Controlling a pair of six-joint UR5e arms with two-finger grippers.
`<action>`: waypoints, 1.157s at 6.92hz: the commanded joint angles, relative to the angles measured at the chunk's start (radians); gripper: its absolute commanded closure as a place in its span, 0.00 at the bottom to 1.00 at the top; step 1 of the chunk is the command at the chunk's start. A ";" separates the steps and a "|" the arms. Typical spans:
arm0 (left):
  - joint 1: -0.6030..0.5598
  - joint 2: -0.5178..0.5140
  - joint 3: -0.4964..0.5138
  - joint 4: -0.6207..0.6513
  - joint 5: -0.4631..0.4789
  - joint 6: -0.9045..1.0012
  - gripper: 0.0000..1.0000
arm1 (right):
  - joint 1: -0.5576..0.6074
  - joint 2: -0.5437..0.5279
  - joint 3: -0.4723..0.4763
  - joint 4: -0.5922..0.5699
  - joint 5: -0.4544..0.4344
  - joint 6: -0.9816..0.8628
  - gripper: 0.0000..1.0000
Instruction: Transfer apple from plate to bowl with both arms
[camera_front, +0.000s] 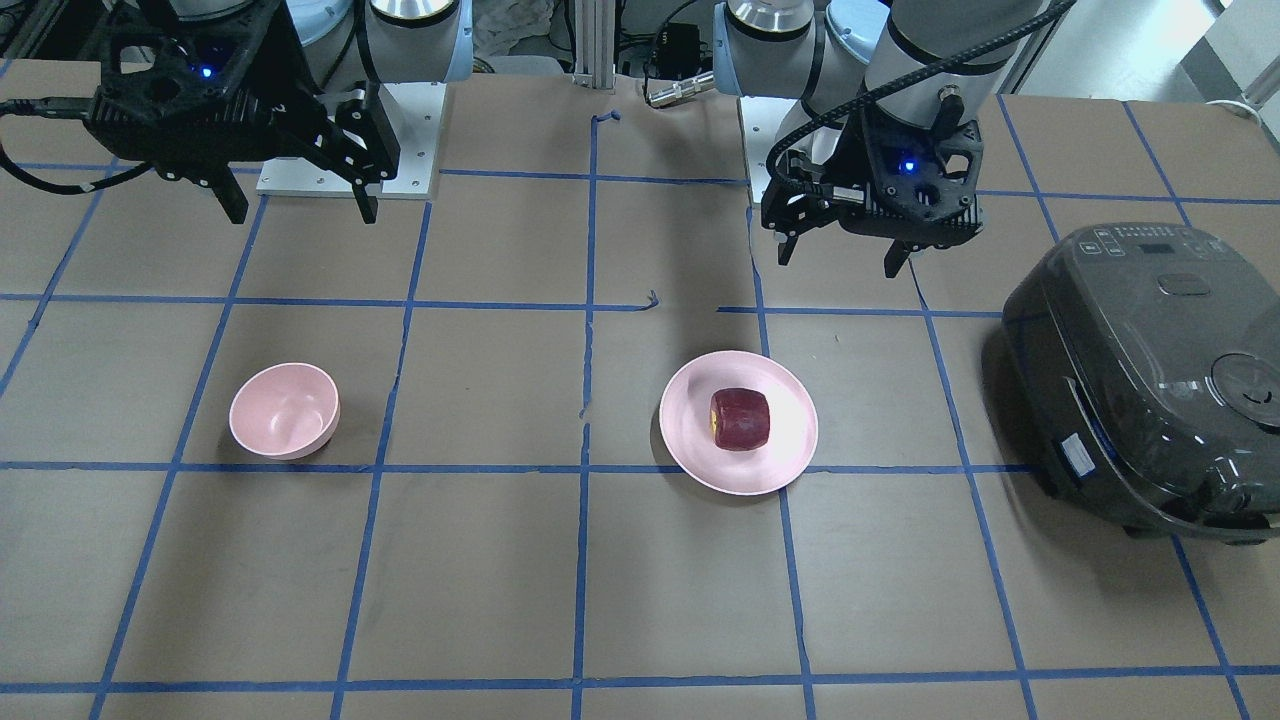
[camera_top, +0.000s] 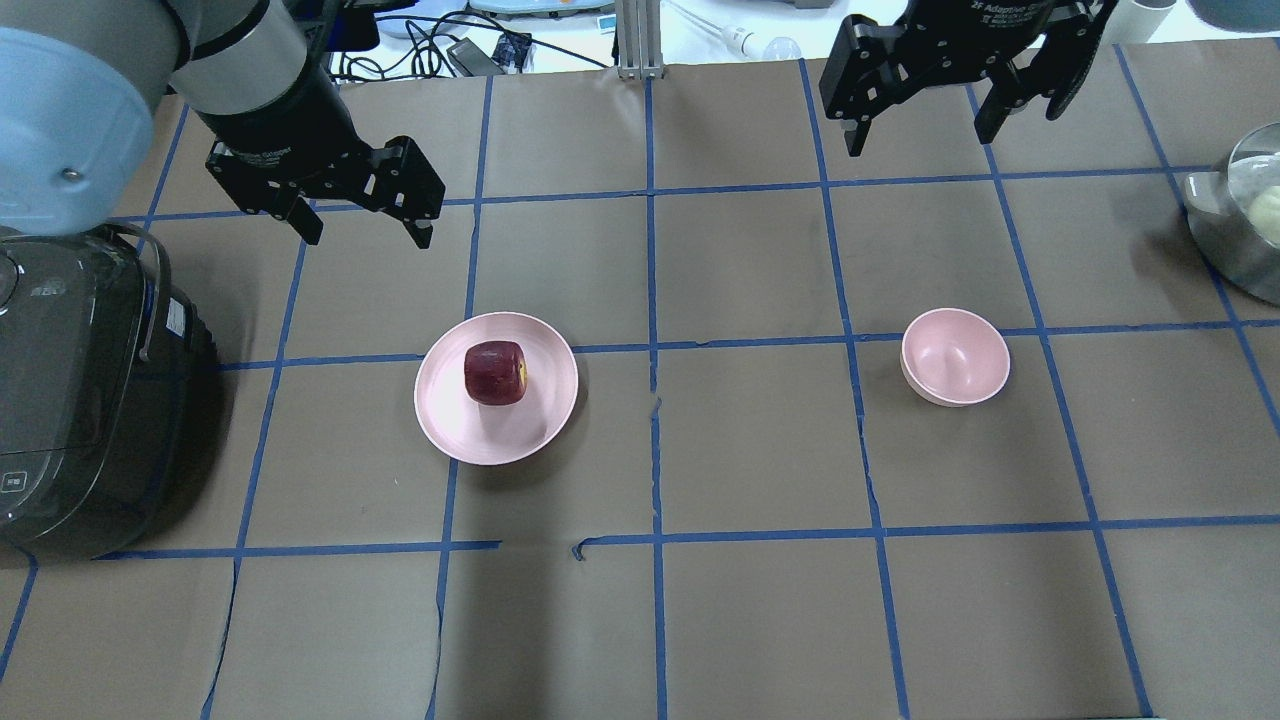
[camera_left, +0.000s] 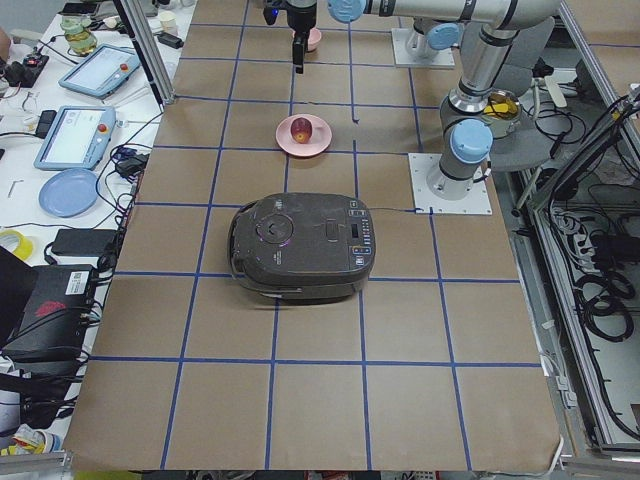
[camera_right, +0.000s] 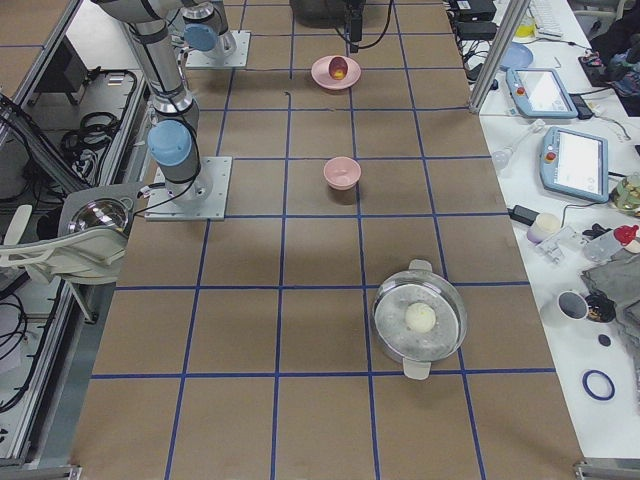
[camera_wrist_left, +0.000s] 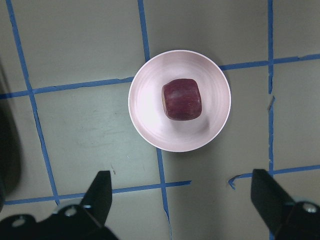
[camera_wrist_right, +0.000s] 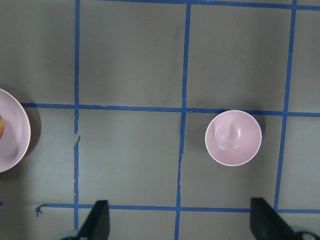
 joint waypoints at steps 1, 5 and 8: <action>-0.003 0.001 -0.008 0.001 0.004 -0.001 0.00 | 0.000 0.000 0.000 -0.002 0.000 0.000 0.00; -0.002 -0.005 -0.010 0.002 0.008 0.004 0.00 | -0.006 0.003 0.006 0.004 -0.006 0.000 0.00; -0.002 -0.008 -0.011 0.004 0.007 0.004 0.00 | -0.012 0.000 0.005 0.001 -0.023 -0.005 0.00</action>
